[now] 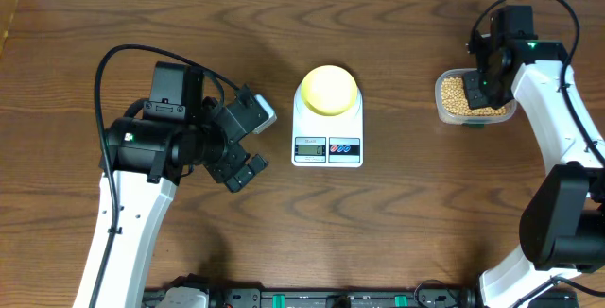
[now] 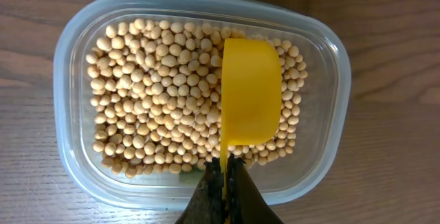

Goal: Scoop item into bowl and weigh 50g on scale
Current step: 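Dip the scoop into the soybeans and scoop with the right gripper, then carry the filled scoop left to the yellow bowl on the scale, then tip the scoop to pour soybeans into the yellow bowl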

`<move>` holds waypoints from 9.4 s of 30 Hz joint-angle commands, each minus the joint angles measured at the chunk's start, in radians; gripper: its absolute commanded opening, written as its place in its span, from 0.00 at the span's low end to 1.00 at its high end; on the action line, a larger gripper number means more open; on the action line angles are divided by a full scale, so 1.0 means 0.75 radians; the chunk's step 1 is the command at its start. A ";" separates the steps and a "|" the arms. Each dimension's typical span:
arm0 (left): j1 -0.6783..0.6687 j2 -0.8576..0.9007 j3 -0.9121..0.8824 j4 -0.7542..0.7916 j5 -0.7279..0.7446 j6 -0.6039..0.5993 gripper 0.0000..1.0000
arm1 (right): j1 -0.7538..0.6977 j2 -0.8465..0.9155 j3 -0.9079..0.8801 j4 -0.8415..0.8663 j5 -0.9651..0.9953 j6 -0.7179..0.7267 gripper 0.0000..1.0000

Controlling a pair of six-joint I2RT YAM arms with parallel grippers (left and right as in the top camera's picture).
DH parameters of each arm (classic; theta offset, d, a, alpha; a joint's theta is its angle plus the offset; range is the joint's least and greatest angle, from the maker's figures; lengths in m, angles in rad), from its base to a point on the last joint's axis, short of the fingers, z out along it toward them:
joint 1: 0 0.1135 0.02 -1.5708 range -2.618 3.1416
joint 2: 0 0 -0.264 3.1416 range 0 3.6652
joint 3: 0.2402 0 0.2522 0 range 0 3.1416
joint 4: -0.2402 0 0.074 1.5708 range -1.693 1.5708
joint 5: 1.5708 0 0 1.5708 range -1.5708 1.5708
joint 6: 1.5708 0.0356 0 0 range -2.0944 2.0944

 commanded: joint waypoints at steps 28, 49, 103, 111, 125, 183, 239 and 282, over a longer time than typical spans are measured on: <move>0.005 -0.001 -0.011 -0.006 0.021 0.023 0.98 | -0.163 0.012 -0.079 -0.013 -0.637 -0.008 0.01; 0.005 -0.001 -0.011 -0.006 0.021 0.023 0.98 | -0.395 0.182 -0.085 -0.026 -0.961 0.075 0.01; 0.005 -0.001 -0.011 -0.006 0.021 0.023 0.98 | -0.794 0.184 -0.085 -0.241 -1.564 -0.041 0.01; 0.005 -0.001 -0.011 -0.006 0.021 0.023 0.98 | -0.798 0.184 -0.085 -0.277 -1.630 -0.084 0.01; 0.005 -0.001 -0.011 -0.006 0.021 0.023 0.98 | -0.786 0.184 -0.085 -0.339 -1.920 -0.159 0.01; 0.005 -0.001 -0.011 -0.006 0.021 0.023 0.98 | 0.149 0.182 -0.077 0.294 -1.740 0.235 0.01; 0.005 -0.001 -0.011 -0.006 0.021 0.023 0.97 | 0.447 0.044 0.226 0.106 -0.877 0.021 0.01; 0.005 -0.001 -0.011 -0.006 0.021 0.023 0.98 | 0.543 0.021 0.242 0.031 -0.654 -0.010 0.01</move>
